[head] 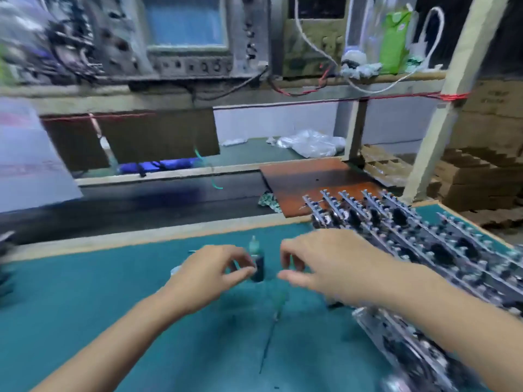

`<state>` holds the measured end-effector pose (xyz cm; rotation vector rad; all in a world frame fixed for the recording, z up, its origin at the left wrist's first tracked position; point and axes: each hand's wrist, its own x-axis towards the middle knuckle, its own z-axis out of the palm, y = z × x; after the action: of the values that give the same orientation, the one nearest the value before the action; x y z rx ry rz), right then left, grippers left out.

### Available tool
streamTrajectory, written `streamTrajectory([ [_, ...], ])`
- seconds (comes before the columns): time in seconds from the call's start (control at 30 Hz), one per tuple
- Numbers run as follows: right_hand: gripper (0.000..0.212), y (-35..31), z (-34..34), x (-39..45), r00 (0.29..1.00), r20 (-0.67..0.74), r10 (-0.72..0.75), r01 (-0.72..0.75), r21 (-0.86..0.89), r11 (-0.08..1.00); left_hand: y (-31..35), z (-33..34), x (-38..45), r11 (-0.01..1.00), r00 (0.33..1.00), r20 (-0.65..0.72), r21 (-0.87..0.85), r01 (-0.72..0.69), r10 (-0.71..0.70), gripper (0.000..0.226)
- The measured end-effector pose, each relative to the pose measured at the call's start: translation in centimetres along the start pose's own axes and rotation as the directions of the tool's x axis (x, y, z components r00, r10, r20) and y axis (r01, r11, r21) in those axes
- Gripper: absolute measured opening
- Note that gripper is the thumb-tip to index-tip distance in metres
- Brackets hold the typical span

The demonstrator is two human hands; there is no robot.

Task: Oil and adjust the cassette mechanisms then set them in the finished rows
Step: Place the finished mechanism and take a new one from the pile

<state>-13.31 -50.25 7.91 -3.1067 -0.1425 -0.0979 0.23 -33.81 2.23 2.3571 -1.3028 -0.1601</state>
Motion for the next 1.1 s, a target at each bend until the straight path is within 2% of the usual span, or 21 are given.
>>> streamTrajectory([
  [0.1,0.02,-3.6,0.0,5.4,0.992,0.052,-0.119,0.117,0.039,0.992,-5.8,-2.1,-5.5,0.977,0.976,-0.047,-0.019,0.211,-0.212,0.007],
  [0.23,0.016,-9.3,1.2,12.2,0.946,0.147,-0.287,0.276,0.093,0.957,-10.9,-4.8,-12.0,0.92,0.915,-0.097,0.001,0.393,-0.391,0.007],
  [0.33,0.018,-15.1,2.7,16.8,0.91,0.11,-0.399,0.381,0.158,0.911,-13.9,-6.8,-16.6,0.865,0.855,-0.188,0.045,0.499,-0.483,0.006],
  [0.4,0.021,-18.8,4.3,18.7,0.898,0.068,-0.436,0.404,0.267,0.875,-15.1,-8.0,-19.4,0.826,0.845,-0.228,0.199,0.527,-0.484,0.027],
  [0.47,0.029,-23.1,6.5,20.0,0.874,0.071,-0.48,0.42,0.384,0.822,-16.3,-9.5,-22.4,0.779,0.834,-0.227,0.299,0.551,-0.503,0.063],
  [0.53,0.051,-27.1,9.0,20.8,0.837,0.098,-0.538,0.455,0.421,0.785,-17.6,-10.8,-25.5,0.715,0.806,-0.191,0.38,0.587,-0.56,0.097],
  [0.63,0.095,-32.1,11.6,21.8,0.78,0.123,-0.614,0.542,0.356,0.761,-20.0,-11.9,-29.5,0.638,0.76,-0.11,0.476,0.606,-0.64,0.119],
  [0.73,0.113,-35.8,12.8,23.1,0.75,0.096,-0.654,0.6,0.317,0.734,-20.5,-12.2,-31.2,0.612,0.749,0.011,0.585,0.532,-0.662,0.122],
  [0.83,0.111,-37.5,13.1,24.2,0.739,0.155,-0.655,0.61,0.259,0.749,-21.4,-11.8,-31.7,0.599,0.804,-0.008,0.662,0.45,-0.595,0.105],
  [0.87,0.105,-37.6,13.0,24.5,0.739,0.181,-0.649,0.602,0.255,0.757,-21.5,-11.8,-31.7,0.609,0.783,0.009,0.634,0.476,-0.622,0.103],
  [0.97,0.085,-37.4,12.8,24.7,0.739,0.172,-0.652,0.617,0.217,0.757,-22.0,-11.3,-32.6,0.711,0.807,0.005,0.475,0.518,-0.591,0.099],
  [1.1,0.079,-35.2,12.9,23.6,0.758,0.123,-0.64,0.603,0.24,0.76,-21.8,-10.8,-31.3,0.744,0.837,-0.003,0.457,0.487,-0.547,0.096],
])
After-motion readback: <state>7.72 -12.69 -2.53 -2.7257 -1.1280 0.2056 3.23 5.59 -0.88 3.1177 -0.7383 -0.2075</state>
